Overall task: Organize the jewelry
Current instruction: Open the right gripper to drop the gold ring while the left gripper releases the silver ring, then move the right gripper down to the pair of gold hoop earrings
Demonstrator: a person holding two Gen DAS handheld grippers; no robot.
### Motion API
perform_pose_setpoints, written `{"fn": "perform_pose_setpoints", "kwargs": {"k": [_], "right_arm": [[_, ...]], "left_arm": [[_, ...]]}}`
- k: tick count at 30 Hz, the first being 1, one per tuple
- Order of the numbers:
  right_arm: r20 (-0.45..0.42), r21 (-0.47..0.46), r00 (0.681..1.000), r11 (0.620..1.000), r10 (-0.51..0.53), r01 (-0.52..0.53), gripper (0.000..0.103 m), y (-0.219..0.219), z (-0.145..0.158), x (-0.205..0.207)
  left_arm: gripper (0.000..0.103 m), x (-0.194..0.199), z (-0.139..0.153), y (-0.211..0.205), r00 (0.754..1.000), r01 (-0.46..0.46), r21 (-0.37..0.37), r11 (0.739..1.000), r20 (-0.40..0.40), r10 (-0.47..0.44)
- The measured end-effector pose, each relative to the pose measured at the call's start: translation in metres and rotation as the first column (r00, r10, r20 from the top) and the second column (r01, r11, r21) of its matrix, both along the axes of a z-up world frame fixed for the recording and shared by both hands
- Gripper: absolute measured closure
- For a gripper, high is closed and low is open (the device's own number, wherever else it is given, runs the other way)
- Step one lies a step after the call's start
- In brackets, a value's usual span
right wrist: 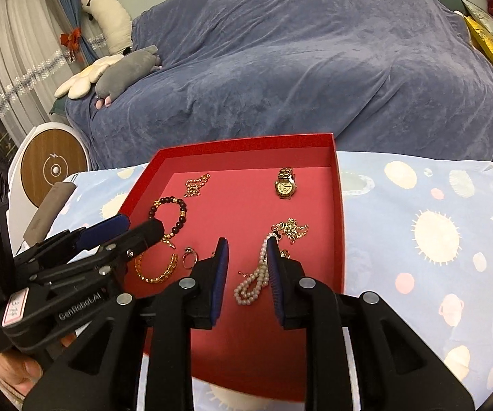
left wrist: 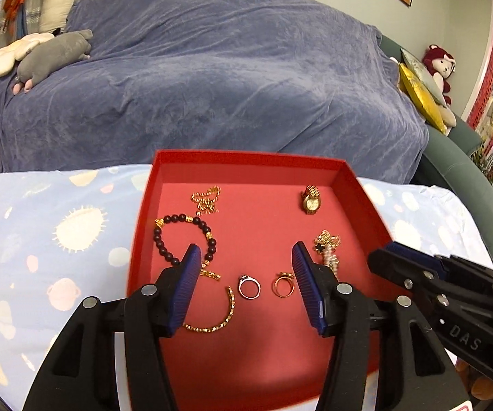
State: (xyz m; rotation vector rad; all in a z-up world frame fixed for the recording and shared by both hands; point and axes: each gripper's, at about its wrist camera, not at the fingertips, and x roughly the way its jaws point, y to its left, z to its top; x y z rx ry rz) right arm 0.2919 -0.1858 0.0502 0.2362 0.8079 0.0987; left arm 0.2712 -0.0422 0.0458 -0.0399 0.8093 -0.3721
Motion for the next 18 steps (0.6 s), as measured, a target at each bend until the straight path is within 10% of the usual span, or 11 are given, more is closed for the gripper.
{"fn": "perform_pose_setpoints", "kwargs": {"k": [8, 18], "right_arm": [[0.029, 0.000, 1.000, 1.000, -0.012, 0.012, 0.068, -0.009, 0.021, -0.076], [-0.058, 0.000, 0.998, 1.000, -0.004, 0.004, 0.068, 0.010, -0.008, -0.160]], "left_arm": [[0.045, -0.052, 0.036, 0.018, 0.999, -0.018, -0.014, 1.000, 0.033, 0.019], [0.044, -0.129, 0.011, 0.061, 0.995, -0.093, 0.017, 0.996, -0.019, 0.093]]}}
